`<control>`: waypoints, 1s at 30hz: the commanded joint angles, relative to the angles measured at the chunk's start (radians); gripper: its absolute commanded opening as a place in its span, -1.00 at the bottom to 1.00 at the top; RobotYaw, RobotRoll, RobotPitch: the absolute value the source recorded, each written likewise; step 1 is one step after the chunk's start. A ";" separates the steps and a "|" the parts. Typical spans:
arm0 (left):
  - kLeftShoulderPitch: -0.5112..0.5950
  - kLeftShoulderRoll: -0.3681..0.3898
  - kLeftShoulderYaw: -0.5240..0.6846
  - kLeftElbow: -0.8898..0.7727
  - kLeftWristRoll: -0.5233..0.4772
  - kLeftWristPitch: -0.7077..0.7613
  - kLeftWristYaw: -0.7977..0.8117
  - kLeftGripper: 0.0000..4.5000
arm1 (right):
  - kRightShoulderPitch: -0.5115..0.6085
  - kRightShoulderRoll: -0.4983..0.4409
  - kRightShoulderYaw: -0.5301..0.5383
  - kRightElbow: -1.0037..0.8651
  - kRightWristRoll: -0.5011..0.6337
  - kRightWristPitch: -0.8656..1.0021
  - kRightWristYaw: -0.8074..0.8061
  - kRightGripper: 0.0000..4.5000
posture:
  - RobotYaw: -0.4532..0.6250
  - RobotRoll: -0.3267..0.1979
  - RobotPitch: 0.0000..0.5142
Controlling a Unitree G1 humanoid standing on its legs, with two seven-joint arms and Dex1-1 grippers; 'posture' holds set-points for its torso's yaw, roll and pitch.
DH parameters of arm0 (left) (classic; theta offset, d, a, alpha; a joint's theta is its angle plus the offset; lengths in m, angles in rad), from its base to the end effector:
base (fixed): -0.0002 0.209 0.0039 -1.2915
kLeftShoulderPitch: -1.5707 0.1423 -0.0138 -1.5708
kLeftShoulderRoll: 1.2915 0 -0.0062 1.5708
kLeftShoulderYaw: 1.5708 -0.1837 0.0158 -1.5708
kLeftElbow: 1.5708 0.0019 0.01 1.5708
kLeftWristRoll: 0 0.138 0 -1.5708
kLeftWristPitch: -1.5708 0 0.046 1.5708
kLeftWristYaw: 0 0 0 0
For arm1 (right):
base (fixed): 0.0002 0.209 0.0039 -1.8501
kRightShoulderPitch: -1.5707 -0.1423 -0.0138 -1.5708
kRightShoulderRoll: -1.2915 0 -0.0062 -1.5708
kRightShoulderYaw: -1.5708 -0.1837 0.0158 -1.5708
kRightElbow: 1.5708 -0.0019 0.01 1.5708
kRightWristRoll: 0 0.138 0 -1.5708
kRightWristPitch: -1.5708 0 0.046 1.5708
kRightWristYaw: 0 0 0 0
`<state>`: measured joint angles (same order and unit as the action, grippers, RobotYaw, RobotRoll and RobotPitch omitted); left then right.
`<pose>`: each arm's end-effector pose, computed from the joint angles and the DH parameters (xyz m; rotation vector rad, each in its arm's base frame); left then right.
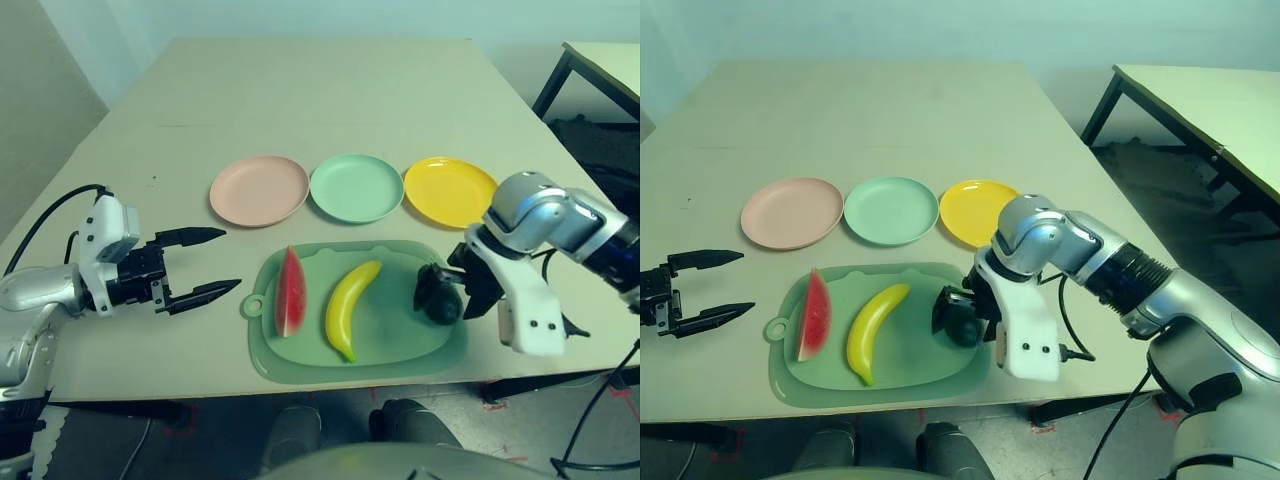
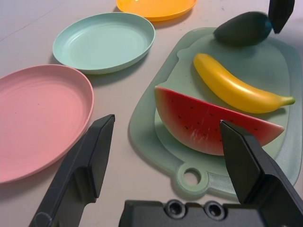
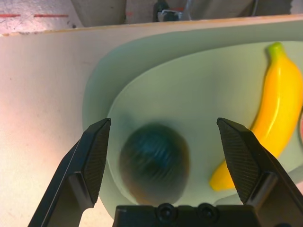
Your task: Place the fruits into color-matched plates.
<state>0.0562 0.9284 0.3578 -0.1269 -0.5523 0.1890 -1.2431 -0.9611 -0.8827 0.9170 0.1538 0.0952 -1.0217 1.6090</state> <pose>0.1854 0.3299 0.1775 0.3795 0.1516 -1.0061 0.2641 -0.1408 0.2052 -1.8528 -0.3964 2.3075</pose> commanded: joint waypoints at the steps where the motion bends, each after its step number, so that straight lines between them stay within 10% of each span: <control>1: -0.001 0.006 -0.004 -0.015 0.003 0.005 -0.004 0.98 | -0.001 0.005 -0.022 0.035 -0.034 -0.022 0.005 1.00 | 0.03 0.25 -0.71; 17: 0.004 0.004 0.003 -0.012 0.009 -0.002 0.002 0.98 | -0.043 -0.007 -0.010 0.029 0.031 0.024 0.005 1.00 | 0.04 0.25 -0.75; 30: 0.001 0.008 -0.002 0.001 0.015 -0.010 -0.008 0.98 | -0.070 -0.110 -0.059 -0.181 0.169 0.524 0.005 1.00 | 0.02 0.25 -0.73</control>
<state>0.0562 0.9284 0.3579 -0.1253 -0.5506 0.1867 -1.2442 -1.0215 -0.9813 0.8962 0.0041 0.2367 -0.5911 1.6090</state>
